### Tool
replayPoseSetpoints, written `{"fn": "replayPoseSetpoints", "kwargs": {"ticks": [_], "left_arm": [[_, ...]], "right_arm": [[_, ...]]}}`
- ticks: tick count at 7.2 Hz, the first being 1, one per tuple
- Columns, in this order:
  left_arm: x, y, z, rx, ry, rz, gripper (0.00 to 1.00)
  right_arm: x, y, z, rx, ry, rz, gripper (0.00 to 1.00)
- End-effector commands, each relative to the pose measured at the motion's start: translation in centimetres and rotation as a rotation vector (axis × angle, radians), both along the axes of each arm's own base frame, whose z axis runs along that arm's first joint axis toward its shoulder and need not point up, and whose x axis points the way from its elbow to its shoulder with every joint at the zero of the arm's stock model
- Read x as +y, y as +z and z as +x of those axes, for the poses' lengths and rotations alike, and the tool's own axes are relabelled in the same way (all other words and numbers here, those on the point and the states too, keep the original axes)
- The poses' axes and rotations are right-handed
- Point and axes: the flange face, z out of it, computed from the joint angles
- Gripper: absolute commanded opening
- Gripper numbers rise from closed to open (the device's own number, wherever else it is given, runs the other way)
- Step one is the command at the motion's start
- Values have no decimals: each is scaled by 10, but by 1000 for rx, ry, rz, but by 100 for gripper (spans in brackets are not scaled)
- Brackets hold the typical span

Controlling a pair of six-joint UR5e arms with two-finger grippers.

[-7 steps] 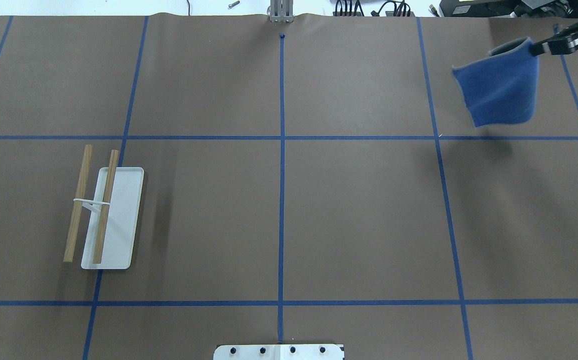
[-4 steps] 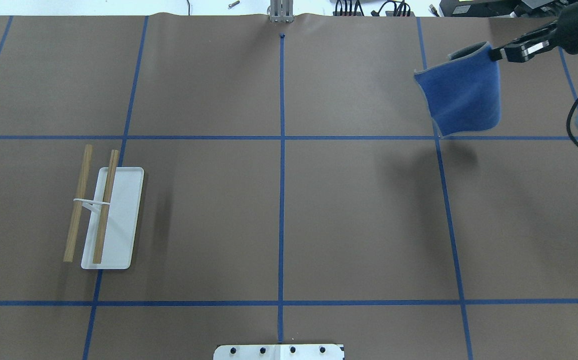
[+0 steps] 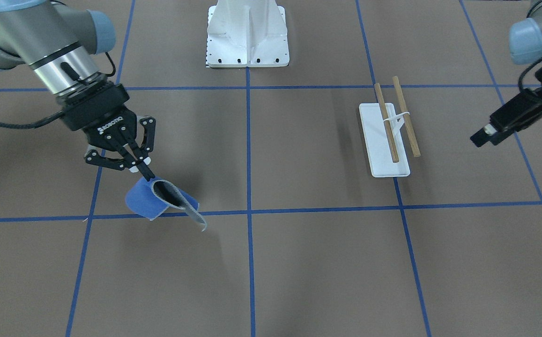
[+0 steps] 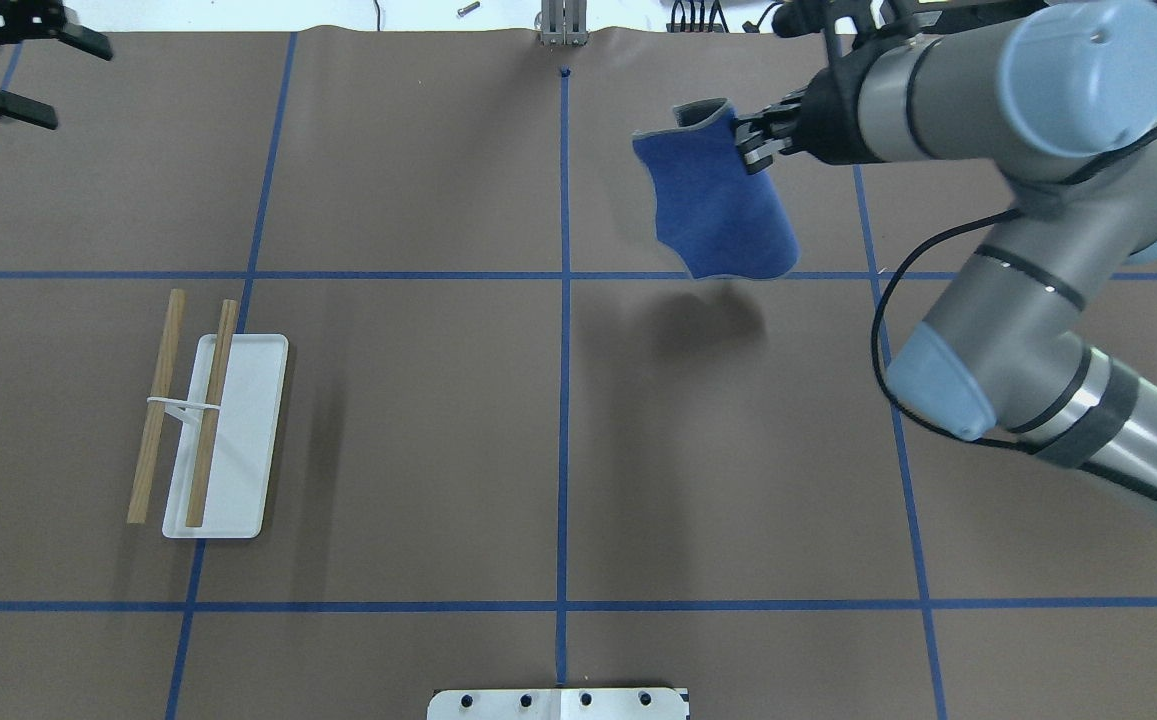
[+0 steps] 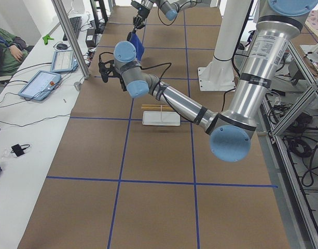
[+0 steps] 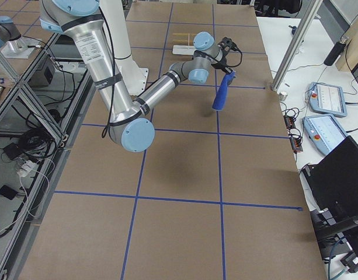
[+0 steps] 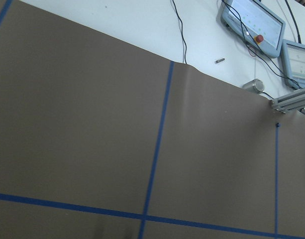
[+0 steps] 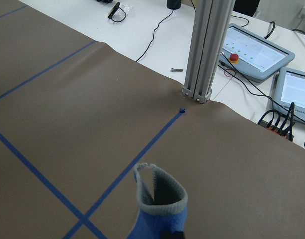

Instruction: Hang towel on rack

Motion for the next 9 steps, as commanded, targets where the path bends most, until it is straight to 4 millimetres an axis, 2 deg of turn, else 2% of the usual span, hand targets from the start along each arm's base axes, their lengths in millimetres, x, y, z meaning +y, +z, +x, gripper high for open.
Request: {"fn": "replayPoseSetpoints", "kwargs": {"ticks": [1,2,3,4,6,7,9], "left_arm": [[4,-50,72,74,-43,-93,94],[7,-65,95,92,-52,-123,94],[10,-70,106,105,-49,-159,94],[17,-71,118,107,-27,-163,94],[28,-69,153,96,-4,-168,94],[35,-71,165,95,9,-165,94],[45,-74,193,90,22,-166,94]], "right_arm": [[39,-61,-69,54,86,42,0],[63,-83,-98,67,117,72,0],[90,-104,-126,88,151,103,0],[115,-117,-145,92,171,128,0],[161,-130,-179,89,183,166,0],[173,-145,-187,72,186,177,0],[176,-150,-205,81,202,175,0]]}}
